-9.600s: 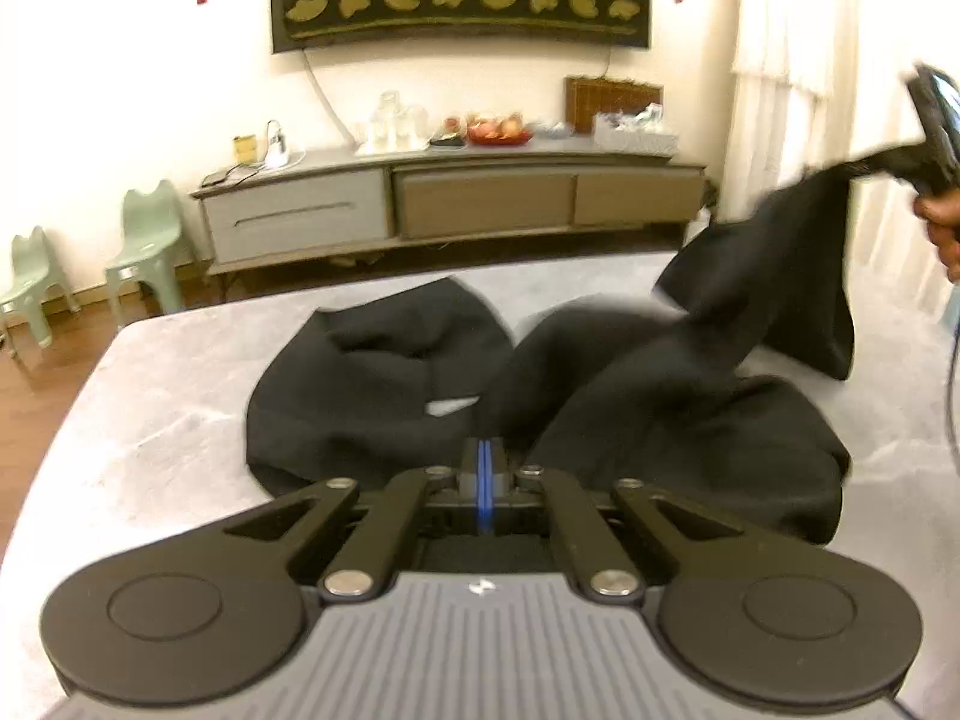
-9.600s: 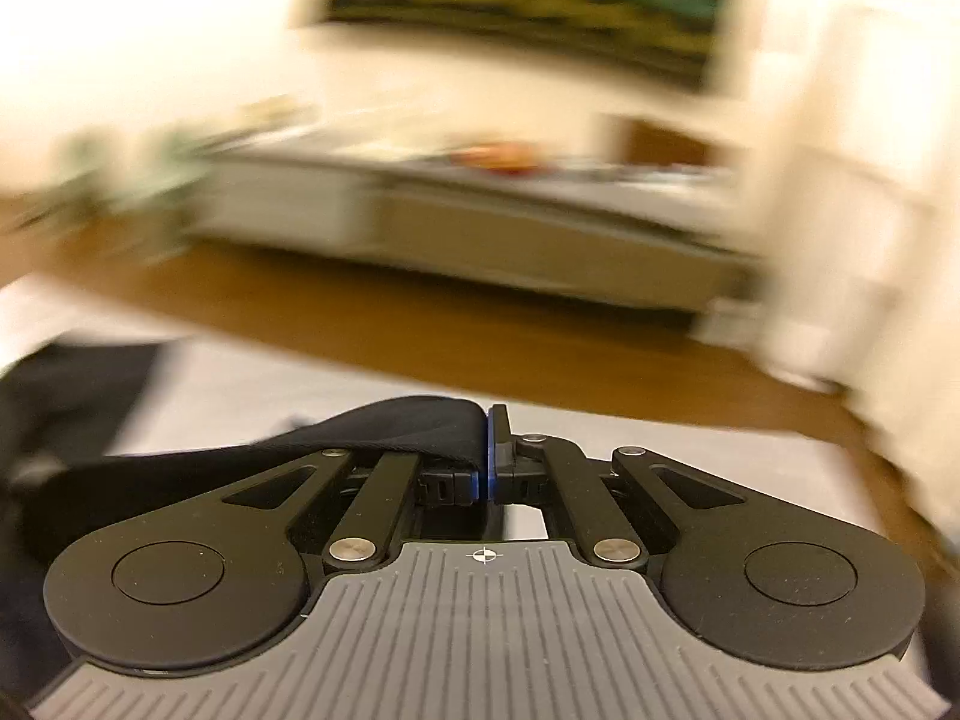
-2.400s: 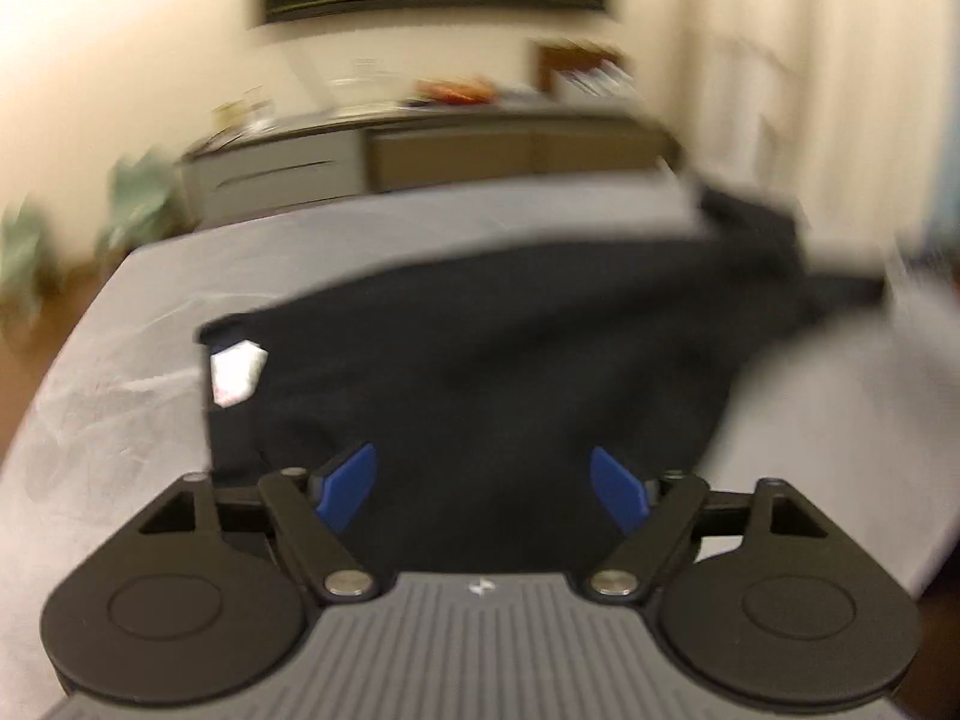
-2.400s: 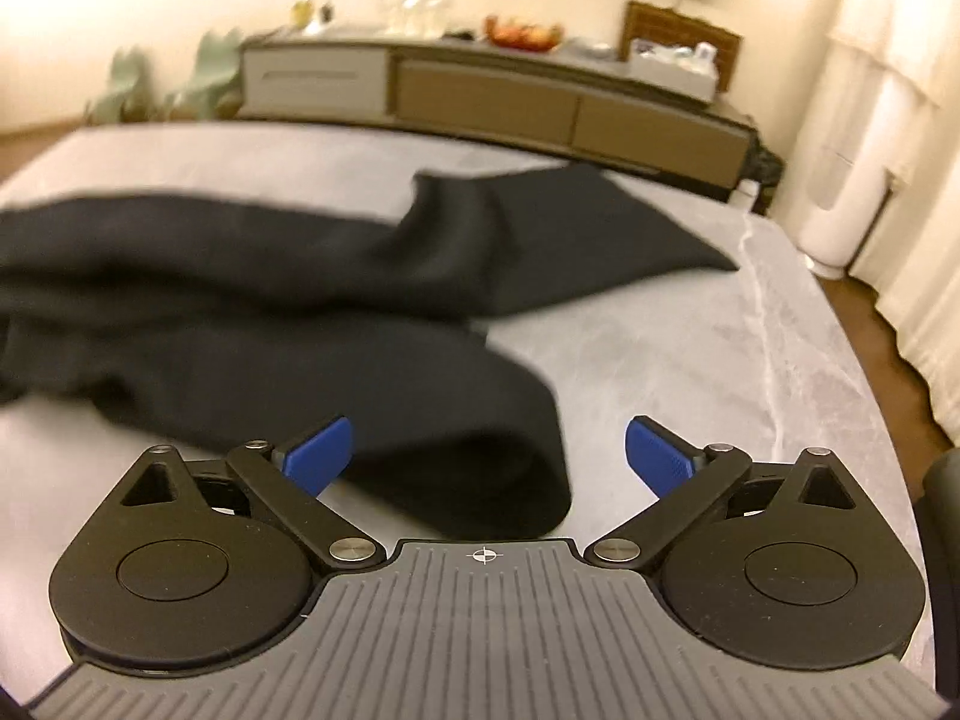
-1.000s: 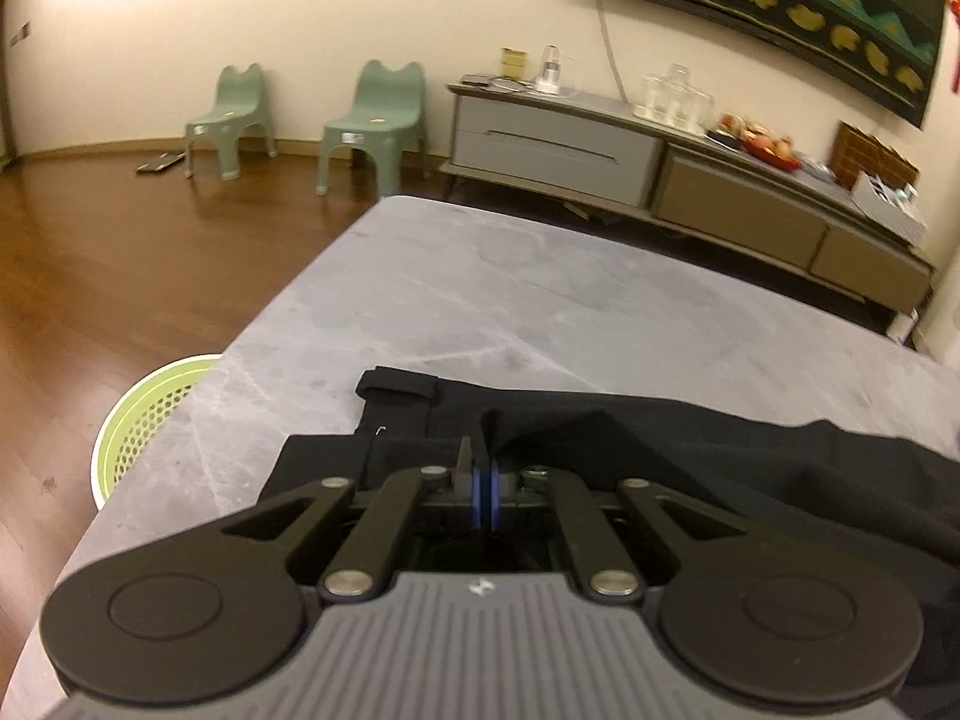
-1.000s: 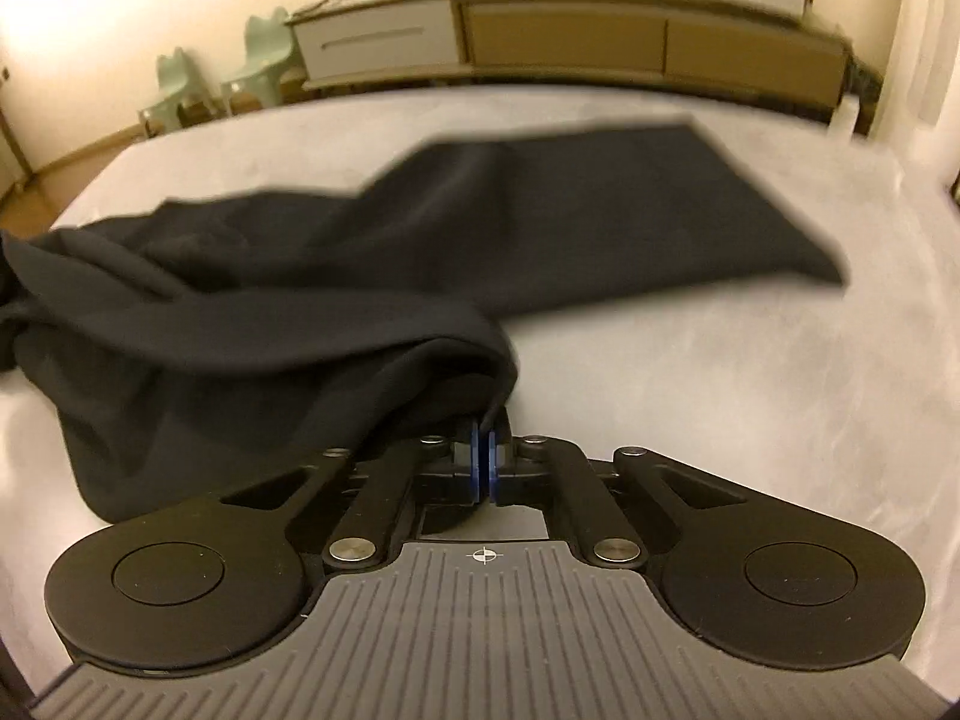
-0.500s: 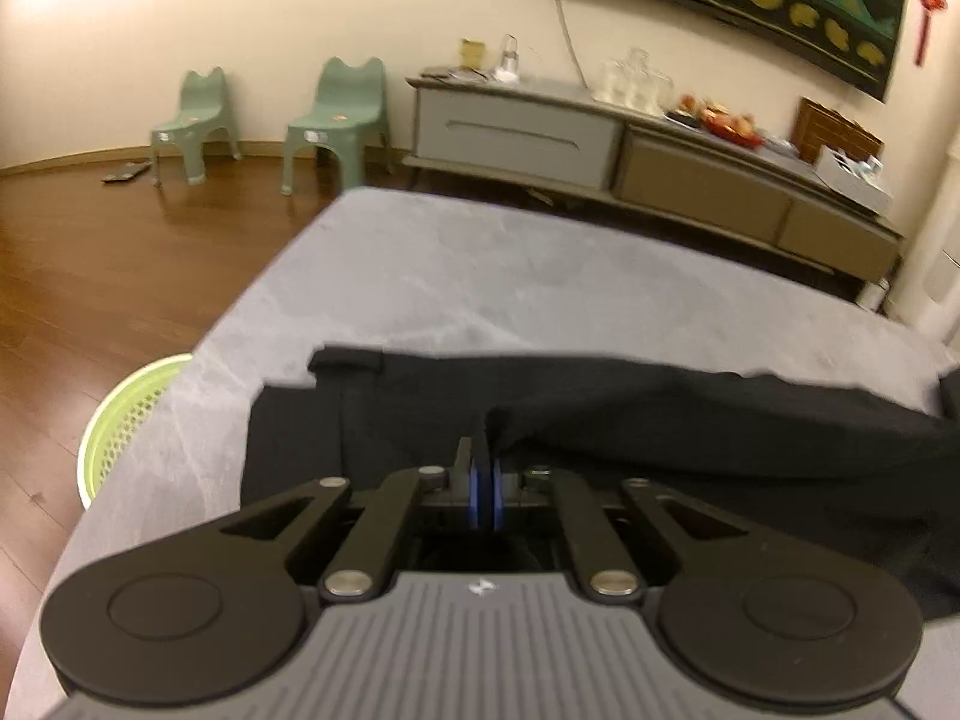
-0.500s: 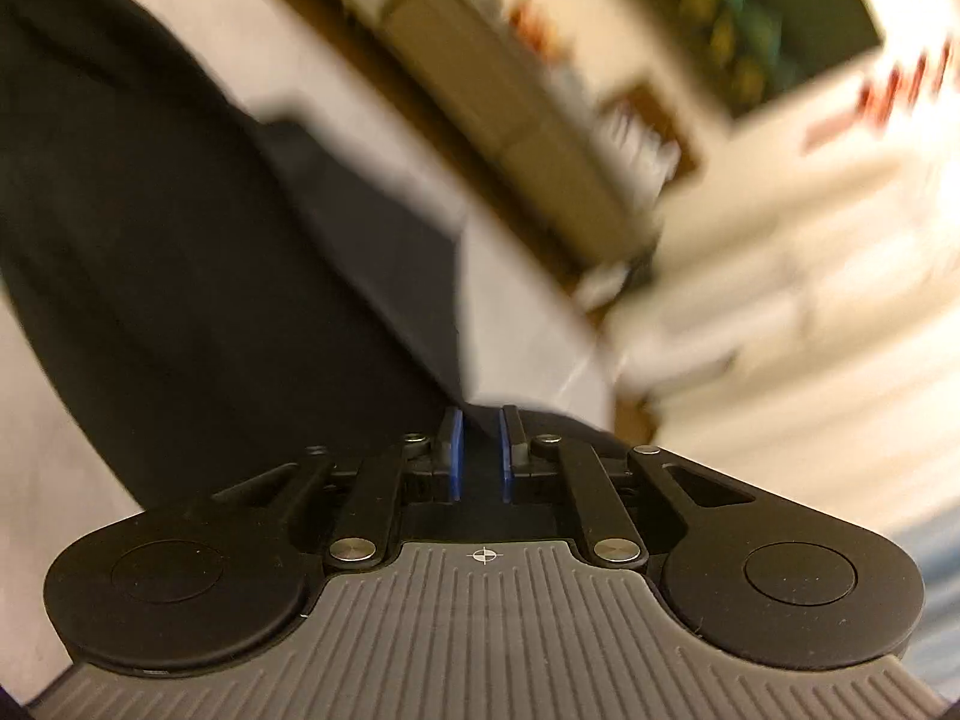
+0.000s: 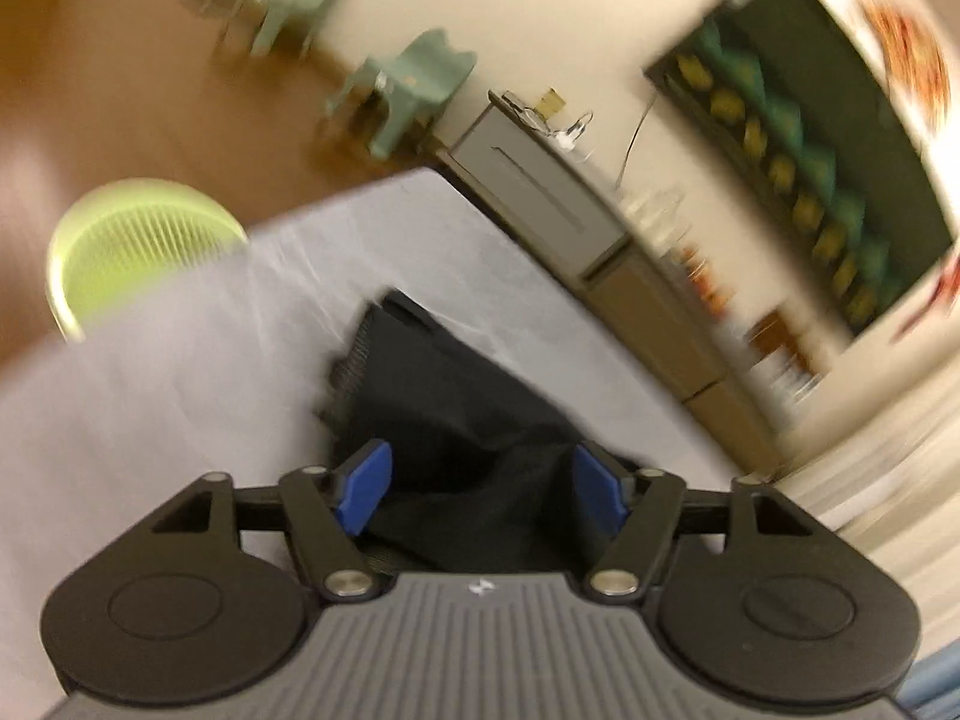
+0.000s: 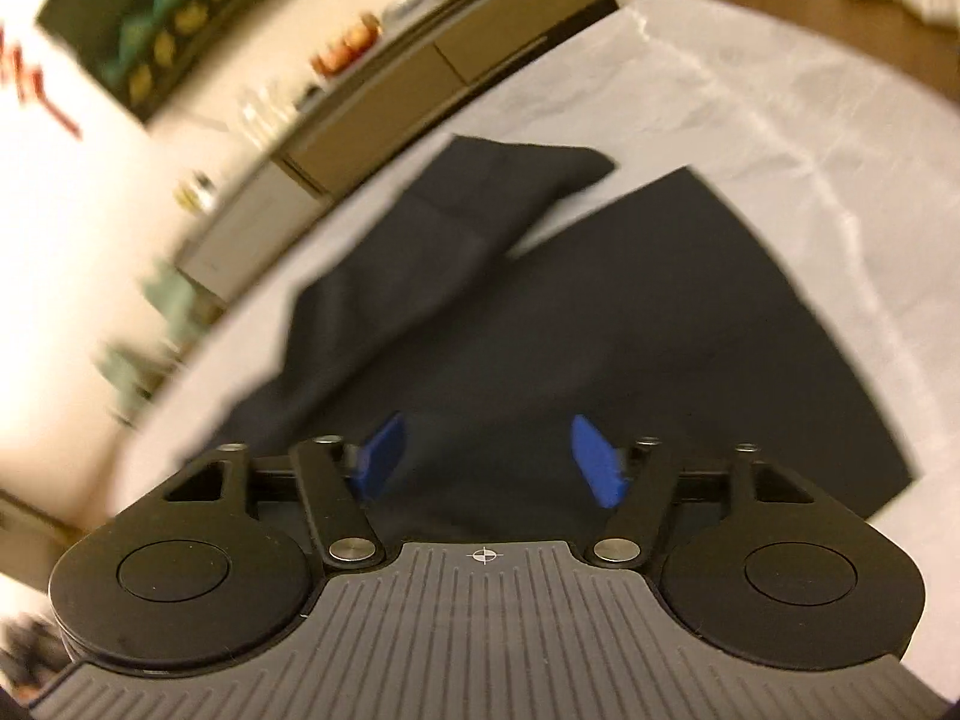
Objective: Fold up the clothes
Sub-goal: 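Lay the garment flat with the right gripper while the left gripper folds a flap over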
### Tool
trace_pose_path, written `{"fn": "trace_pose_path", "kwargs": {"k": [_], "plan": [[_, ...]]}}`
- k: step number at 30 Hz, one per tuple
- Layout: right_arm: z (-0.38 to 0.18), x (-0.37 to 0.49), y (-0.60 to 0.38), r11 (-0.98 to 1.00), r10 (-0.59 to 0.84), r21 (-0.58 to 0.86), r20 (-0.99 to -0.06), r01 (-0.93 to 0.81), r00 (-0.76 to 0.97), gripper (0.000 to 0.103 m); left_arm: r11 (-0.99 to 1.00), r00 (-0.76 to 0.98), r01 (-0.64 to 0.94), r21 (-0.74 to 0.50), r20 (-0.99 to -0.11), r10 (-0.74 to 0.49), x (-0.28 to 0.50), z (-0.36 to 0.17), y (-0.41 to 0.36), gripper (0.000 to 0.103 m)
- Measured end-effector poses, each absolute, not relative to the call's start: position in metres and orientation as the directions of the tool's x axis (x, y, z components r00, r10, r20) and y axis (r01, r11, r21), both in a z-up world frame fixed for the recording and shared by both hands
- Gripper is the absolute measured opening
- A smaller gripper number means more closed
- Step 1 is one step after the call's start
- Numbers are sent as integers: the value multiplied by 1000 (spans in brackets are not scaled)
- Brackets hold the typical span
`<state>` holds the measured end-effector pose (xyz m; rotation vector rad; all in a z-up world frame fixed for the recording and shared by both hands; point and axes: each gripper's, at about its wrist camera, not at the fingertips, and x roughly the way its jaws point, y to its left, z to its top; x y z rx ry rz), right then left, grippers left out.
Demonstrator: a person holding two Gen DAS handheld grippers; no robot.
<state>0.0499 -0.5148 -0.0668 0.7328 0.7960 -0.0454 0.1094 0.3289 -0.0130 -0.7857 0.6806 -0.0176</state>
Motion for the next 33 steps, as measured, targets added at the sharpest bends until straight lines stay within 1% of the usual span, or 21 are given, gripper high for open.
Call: {"fn": "trace_pose_path", "kwargs": {"k": [1, 3, 7, 9, 11, 12, 13, 14, 15, 17, 18, 19, 21, 23, 24, 25, 26, 29, 33], "plan": [[-67, 53, -519, 727, 245, 617, -643, 302, 726, 78, 690, 787, -219, -690, -543, -293, 113, -14, 326, 77], [-68, 59, -522, 683, 255, 658, -621, 317, 741, 78, 640, 779, -201, -741, -517, -354, 120, -17, 317, 79], [-78, 69, -534, 603, 228, 705, -601, 374, 766, 79, 634, 741, -190, -749, -534, -409, 125, -22, 276, 79], [-90, 77, -542, 571, 204, 716, -597, 400, 776, 81, 644, 718, -187, -742, -551, -426, 130, -31, 261, 80], [-106, 90, -553, 538, 189, 724, -603, 432, 775, 82, 680, 683, -221, -699, -609, -404, 142, -44, 256, 80], [-114, 99, -558, 514, 201, 732, -610, 447, 767, 83, 683, 677, -254, -685, -631, -380, 148, -50, 263, 76], [-123, 108, -562, 490, 214, 739, -616, 462, 758, 82, 686, 669, -286, -669, -652, -357, 154, -56, 270, 69], [-124, 117, -563, 496, 214, 741, -610, 453, 763, 82, 687, 674, -318, -653, -665, -321, 159, -58, 280, 66], [-125, 126, -565, 504, 214, 742, -603, 442, 768, 81, 691, 699, -359, -628, -671, -248, 160, -54, 295, 62], [-121, 142, -566, 579, 133, 669, -641, 466, 756, 81, 694, 732, -457, -556, -679, -62, 152, -41, 318, 63], [-117, 147, -565, 623, 78, 609, -673, 491, 735, 81, 688, 739, -503, -523, -674, 28, 147, -34, 328, 70], [-114, 152, -565, 662, 20, 544, -701, 516, 713, 82, 684, 745, -522, -510, -663, 74, 142, -28, 333, 75], [-106, 159, -562, 728, -26, 462, -718, 505, 695, 82, 698, 773, -470, -541, -633, 30, 133, -20, 330, 75], [-95, 166, -554, 823, -27, 377, -721, 424, 693, 83, 735, 790, -383, -559, -611, -53, 130, -14, 314, 83], [-91, 168, -548, 866, -53, 309, -724, 392, 688, 89, 759, 785, -339, -557, -612, -98, 132, -15, 301, 89], [-93, 171, -543, 895, -106, 222, -736, 387, 668, 93, 779, 778, -292, -555, -612, -144, 135, -15, 288, 92], [-96, 173, -538, 916, -160, 133, -744, 379, 649, 94, 792, 765, -259, -553, -618, -182, 139, -17, 276, 93], [-103, 181, -523, 930, -327, -138, -735, 341, 594, 94, 763, 722, -258, -593, -643, -256, 159, -35, 260, 93], [-114, 189, -528, 936, -310, -136, -755, 324, 578, 94, 689, 703, -348, -636, -663, -257, 194, -54, 271, 93]]}}
